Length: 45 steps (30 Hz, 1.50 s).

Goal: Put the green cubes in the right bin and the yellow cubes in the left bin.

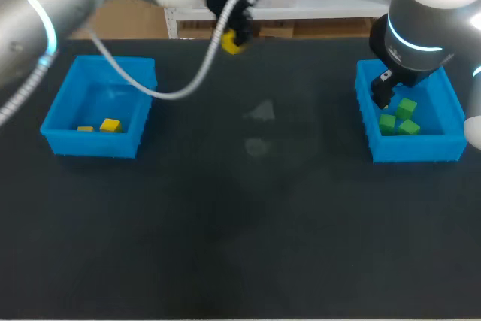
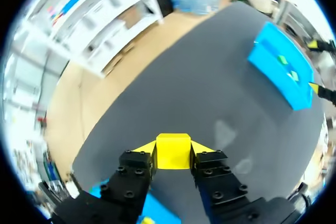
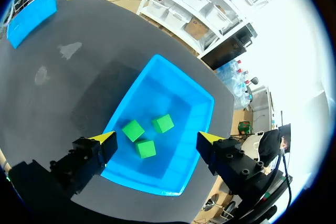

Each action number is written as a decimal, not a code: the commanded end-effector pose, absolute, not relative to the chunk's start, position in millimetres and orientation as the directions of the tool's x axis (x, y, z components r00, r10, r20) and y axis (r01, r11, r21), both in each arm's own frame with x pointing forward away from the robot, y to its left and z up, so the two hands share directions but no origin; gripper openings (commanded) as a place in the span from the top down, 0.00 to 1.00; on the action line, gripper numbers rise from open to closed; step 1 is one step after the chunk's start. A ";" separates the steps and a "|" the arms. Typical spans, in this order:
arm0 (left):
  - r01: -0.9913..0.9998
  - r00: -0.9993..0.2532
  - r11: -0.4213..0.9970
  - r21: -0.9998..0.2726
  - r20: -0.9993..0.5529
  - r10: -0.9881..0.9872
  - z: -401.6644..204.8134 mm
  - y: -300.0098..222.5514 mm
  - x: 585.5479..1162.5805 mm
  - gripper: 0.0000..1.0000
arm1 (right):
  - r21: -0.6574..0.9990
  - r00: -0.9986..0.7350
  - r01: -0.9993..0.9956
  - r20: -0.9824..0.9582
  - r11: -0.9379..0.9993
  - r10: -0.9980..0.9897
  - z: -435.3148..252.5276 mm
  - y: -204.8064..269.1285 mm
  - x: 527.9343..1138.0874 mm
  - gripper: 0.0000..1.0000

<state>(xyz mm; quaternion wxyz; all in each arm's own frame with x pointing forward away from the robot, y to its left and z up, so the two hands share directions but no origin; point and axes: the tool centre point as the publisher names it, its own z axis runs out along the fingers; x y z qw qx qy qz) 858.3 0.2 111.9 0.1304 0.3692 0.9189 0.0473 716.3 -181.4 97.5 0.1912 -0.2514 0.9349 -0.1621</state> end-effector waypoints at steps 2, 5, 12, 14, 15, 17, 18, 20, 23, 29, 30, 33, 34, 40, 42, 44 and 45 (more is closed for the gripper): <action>0.522 -0.756 0.835 0.174 -0.360 0.547 121.8 119.3 783.2 1.00 | -0.401 -0.799 -0.406 -0.280 0.821 -0.532 96.7 -181.7 715.3 0.00; 0.418 -0.817 0.893 0.165 -0.362 0.449 117.4 156.9 773.6 1.00 | -0.401 -0.799 -0.406 -0.280 0.821 -0.532 96.7 -181.7 715.3 0.00; 0.276 -0.881 0.949 0.152 -0.354 0.313 108.6 202.6 743.7 1.00 | -0.401 -0.799 -0.406 -0.280 0.821 -0.532 96.7 -181.7 715.3 0.00; 0.260 -0.890 0.955 0.145 -0.349 0.295 104.7 206.3 735.4 1.00 | -0.401 -0.799 -0.406 -0.280 0.821 -0.532 96.7 -181.7 715.3 0.00; 0.252 -0.894 0.957 0.140 -0.345 0.286 102.3 207.7 732.2 1.00 | -0.401 -0.799 -0.406 -0.280 0.821 -0.532 96.7 -181.7 715.3 0.00; 0.248 -0.902 0.960 0.130 -0.330 0.278 95.7 209.2 726.4 1.00 | -0.401 -0.799 -0.406 -0.280 0.821 -0.532 96.7 -181.7 715.3 0.00; 0.244 -0.907 0.961 0.127 -0.321 0.273 92.4 209.8 724.4 1.00 | -0.401 -0.799 -0.406 -0.280 0.821 -0.532 96.7 -181.7 715.3 0.00; 0.240 -0.914 0.963 0.118 -0.306 0.265 86.0 210.6 721.3 1.00 | -0.401 -0.799 -0.406 -0.280 0.821 -0.532 96.7 -181.7 715.3 0.00; 0.244 -0.923 0.965 0.098 -0.281 0.262 81.2 212.3 719.5 1.00 | -0.401 -0.799 -0.406 -0.280 0.821 -0.532 96.7 -181.7 715.3 0.00; 0.209 -0.914 0.976 0.063 -0.342 0.218 92.5 218.6 719.8 0.00 | -0.401 -0.799 -0.406 -0.280 0.821 -0.532 96.7 -181.7 715.3 0.00; 0.203 -0.903 0.978 0.046 -0.378 0.205 96.9 218.6 720.8 0.00 | -0.401 -0.799 -0.406 -0.280 0.821 -0.532 96.7 -181.7 715.3 0.00; 0.192 -0.865 0.981 -0.020 -0.476 0.160 113.1 214.4 727.2 0.00 | -0.401 -0.799 -0.406 -0.280 0.821 -0.532 96.7 -181.7 715.3 0.00; 0.189 -0.853 0.982 -0.027 -0.500 0.150 118.0 211.7 729.8 0.00 | -0.401 -0.799 -0.406 -0.280 0.821 -0.532 96.7 -181.7 715.3 0.00; 0.188 -0.832 0.981 -0.049 -0.539 0.133 127.4 202.9 738.1 0.00 | -0.401 -0.799 -0.406 -0.280 0.821 -0.532 96.7 -181.7 715.3 0.00; 0.188 -0.832 0.981 -0.049 -0.539 0.133 127.4 202.9 738.1 0.00 | -0.401 -0.799 -0.406 -0.280 0.821 -0.532 96.7 -181.7 715.3 0.00; 0.188 -0.832 0.981 -0.049 -0.539 0.133 127.4 202.9 738.1 0.00 | -0.401 -0.799 -0.406 -0.280 0.821 -0.532 96.7 -181.7 715.3 0.00; 0.188 -0.832 0.981 -0.049 -0.539 0.133 127.4 202.9 738.1 0.00 | -0.401 -0.799 -0.406 -0.280 0.821 -0.532 96.7 -181.7 715.3 0.00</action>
